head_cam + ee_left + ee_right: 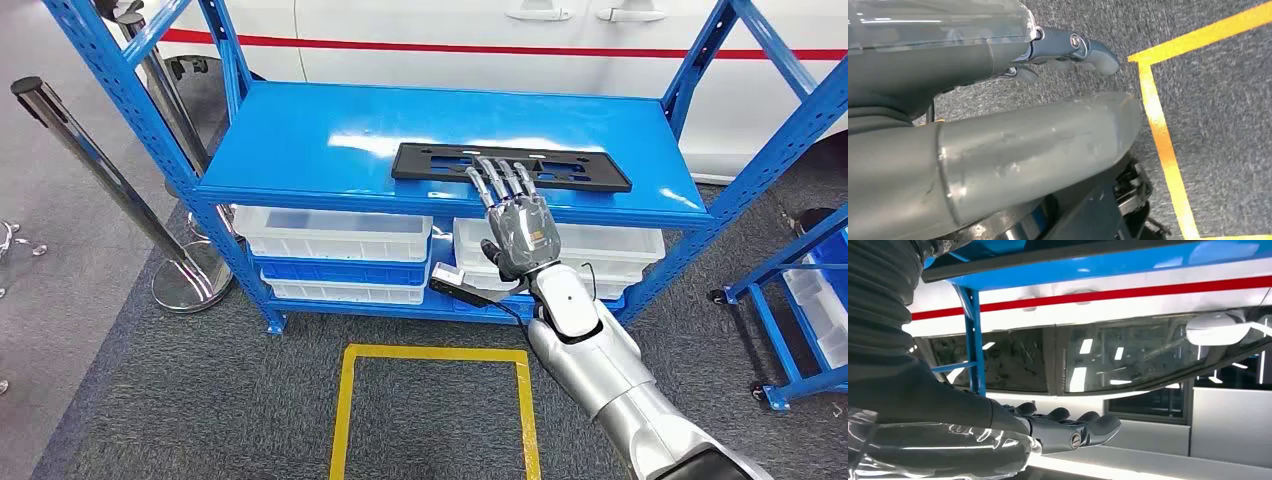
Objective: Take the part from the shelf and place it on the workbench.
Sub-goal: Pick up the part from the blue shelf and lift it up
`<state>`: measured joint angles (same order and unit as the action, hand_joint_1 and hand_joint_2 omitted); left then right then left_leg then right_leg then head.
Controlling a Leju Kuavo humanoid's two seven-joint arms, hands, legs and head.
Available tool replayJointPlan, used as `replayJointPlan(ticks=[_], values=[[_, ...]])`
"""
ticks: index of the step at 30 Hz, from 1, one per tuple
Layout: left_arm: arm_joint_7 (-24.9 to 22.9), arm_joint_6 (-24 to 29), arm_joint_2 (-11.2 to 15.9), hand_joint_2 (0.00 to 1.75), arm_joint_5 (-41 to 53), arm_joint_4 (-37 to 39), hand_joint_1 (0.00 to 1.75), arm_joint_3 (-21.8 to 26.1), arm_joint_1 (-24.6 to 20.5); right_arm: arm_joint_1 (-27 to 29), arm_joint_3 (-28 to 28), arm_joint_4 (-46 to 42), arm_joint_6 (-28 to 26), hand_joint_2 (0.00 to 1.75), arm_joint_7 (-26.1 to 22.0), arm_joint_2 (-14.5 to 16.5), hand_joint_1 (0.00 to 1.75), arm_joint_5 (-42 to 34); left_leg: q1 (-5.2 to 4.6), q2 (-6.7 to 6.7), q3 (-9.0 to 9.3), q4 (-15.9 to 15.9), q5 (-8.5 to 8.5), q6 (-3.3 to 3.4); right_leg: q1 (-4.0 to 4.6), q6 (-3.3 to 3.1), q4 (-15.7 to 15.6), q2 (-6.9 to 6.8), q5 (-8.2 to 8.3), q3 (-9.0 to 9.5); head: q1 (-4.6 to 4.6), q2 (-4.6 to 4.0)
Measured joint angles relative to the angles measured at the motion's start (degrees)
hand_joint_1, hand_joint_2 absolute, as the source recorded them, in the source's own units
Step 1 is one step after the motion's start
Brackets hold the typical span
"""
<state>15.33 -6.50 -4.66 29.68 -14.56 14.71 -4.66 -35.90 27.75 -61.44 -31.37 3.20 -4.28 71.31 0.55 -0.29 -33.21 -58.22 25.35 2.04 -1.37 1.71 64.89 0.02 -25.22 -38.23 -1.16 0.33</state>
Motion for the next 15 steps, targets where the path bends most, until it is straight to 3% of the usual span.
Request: replayJointPlan(ticks=[3, 7, 9, 11, 12, 13, 14, 15], values=[[-0.2, -0.1, 0.0, 0.00, -0.3, 0.0, 0.00, -0.2, -0.1, -0.1, -0.2, 0.3, 0.9, 1.75, 0.4, 0.1, 0.00, 0.5, -0.15, -0.03, -0.25, -0.5, 0.42, -0.68, 0.21, -0.35, -4.2, 0.05, 0.50, 2.01, -0.02, 0.00], [-0.5, -0.1, 0.1, 0.00, -0.8, -0.1, 0.00, -0.4, -0.1, 0.0, -0.3, 1.6, 1.4, 1.75, 0.6, 0.2, 0.00, 1.1, -0.11, -0.02, -0.54, -1.0, 0.95, -1.85, 0.40, -1.69, -5.1, 0.13, 0.46, 2.21, -0.03, 0.00], [-0.6, -0.1, 0.1, 0.00, -0.8, -0.1, 0.00, -0.5, -0.1, 0.0, -0.4, 2.2, 1.4, 1.75, 0.7, 0.4, 0.00, 1.1, 0.06, 0.00, -2.19, -4.7, 3.36, -2.34, 0.27, -2.40, -5.4, 0.10, 0.62, 2.38, -0.03, 0.00], [-0.6, -0.1, 0.1, 0.00, -0.8, -0.1, 0.00, -0.7, -0.1, 0.0, -0.4, 2.9, 1.5, 1.75, 0.7, 0.6, 0.00, 1.0, 0.10, 0.00, -5.58, -11.9, 6.72, -2.63, 0.41, -2.73, -5.4, 0.07, 0.57, 2.40, -0.03, 0.00], [-0.6, -0.1, 0.1, 0.00, -0.8, -0.1, 0.00, -0.8, 0.0, 0.1, -0.4, 3.2, 1.5, 1.75, 0.7, 0.6, 0.00, 1.0, 0.11, 0.00, -7.06, -14.9, 7.60, -2.69, 0.50, -2.78, -5.4, 0.06, 0.54, 2.40, -0.02, 0.00], [-0.7, -0.1, 0.1, 0.00, -0.8, -0.1, 0.00, -0.9, 0.0, 0.2, -0.4, 3.6, 1.6, 1.75, 0.7, 0.6, 0.00, 1.0, 0.11, 0.00, -7.79, -16.2, 7.53, -2.67, 0.58, -2.81, -5.4, 0.05, 0.52, 2.41, -0.02, 0.00], [-0.7, -0.1, 0.1, 0.00, -0.8, -0.1, 0.00, -0.9, 0.1, 0.2, -0.4, 3.8, 1.6, 1.75, 0.7, 0.6, 0.00, 1.1, 0.09, 0.00, -7.51, -15.3, 6.40, -2.56, 0.64, -2.83, -5.3, 0.07, 0.50, 2.44, -0.02, 0.00], [-0.8, -0.1, 0.1, 0.00, -0.8, -0.2, 0.00, -1.0, 0.1, 0.3, -0.4, 4.0, 1.7, 1.75, 0.7, 0.6, 0.00, 1.1, 0.07, 0.00, -6.16, -12.4, 4.45, -2.34, 0.68, -2.81, -5.3, 0.10, 0.49, 2.50, -0.02, 0.00]])
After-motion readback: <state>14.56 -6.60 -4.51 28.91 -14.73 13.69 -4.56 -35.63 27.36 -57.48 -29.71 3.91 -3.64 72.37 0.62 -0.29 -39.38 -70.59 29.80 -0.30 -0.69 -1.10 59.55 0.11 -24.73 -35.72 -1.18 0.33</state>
